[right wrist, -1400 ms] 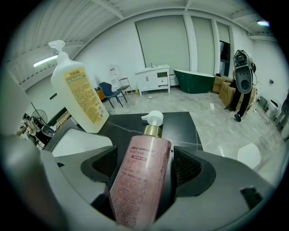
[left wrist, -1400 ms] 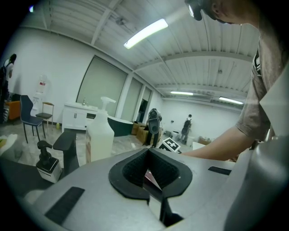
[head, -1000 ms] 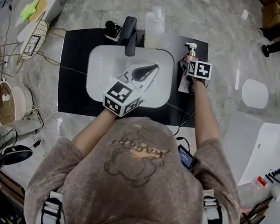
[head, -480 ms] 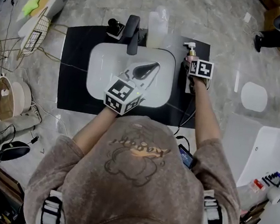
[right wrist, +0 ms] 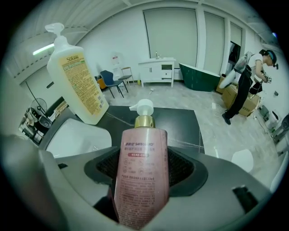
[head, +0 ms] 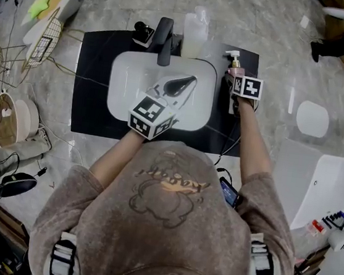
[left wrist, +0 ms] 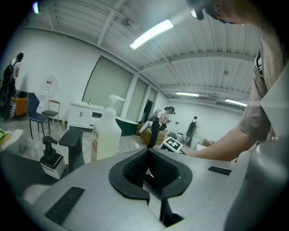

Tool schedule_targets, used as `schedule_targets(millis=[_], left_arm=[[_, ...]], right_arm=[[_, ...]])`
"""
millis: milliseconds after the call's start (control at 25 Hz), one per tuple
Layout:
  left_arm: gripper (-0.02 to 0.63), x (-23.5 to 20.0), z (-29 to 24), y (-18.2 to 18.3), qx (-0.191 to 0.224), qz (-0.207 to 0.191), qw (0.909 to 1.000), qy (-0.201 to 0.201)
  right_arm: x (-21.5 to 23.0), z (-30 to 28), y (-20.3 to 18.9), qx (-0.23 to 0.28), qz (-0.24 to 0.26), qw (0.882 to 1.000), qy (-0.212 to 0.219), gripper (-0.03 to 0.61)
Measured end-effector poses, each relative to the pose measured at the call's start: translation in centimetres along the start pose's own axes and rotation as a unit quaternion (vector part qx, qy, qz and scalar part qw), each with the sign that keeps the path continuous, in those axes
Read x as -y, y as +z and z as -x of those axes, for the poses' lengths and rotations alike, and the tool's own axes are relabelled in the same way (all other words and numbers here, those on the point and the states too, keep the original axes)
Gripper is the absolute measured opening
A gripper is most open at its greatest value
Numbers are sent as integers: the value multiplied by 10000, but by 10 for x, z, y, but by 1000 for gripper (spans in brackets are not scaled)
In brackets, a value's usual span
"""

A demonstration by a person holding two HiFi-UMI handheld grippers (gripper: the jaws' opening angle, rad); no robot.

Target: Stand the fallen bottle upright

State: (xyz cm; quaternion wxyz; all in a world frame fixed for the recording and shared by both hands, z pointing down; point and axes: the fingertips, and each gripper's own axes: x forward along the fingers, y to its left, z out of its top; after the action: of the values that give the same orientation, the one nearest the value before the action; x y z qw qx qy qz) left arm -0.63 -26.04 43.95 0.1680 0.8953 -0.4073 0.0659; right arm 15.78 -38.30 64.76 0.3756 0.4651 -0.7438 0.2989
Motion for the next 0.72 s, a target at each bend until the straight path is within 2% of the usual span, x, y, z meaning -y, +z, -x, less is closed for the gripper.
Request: schedule_targets(millis=[400, 720], left_arm=[[18, 5, 0, 0, 19, -6, 9999, -104], [18, 16, 3, 0, 7, -46, 9997, -228]], right_arm=[[-6, 27, 20, 707, -86, 9974, 69, 307], [-11, 63, 30, 1410, -120, 9899, 46, 307]])
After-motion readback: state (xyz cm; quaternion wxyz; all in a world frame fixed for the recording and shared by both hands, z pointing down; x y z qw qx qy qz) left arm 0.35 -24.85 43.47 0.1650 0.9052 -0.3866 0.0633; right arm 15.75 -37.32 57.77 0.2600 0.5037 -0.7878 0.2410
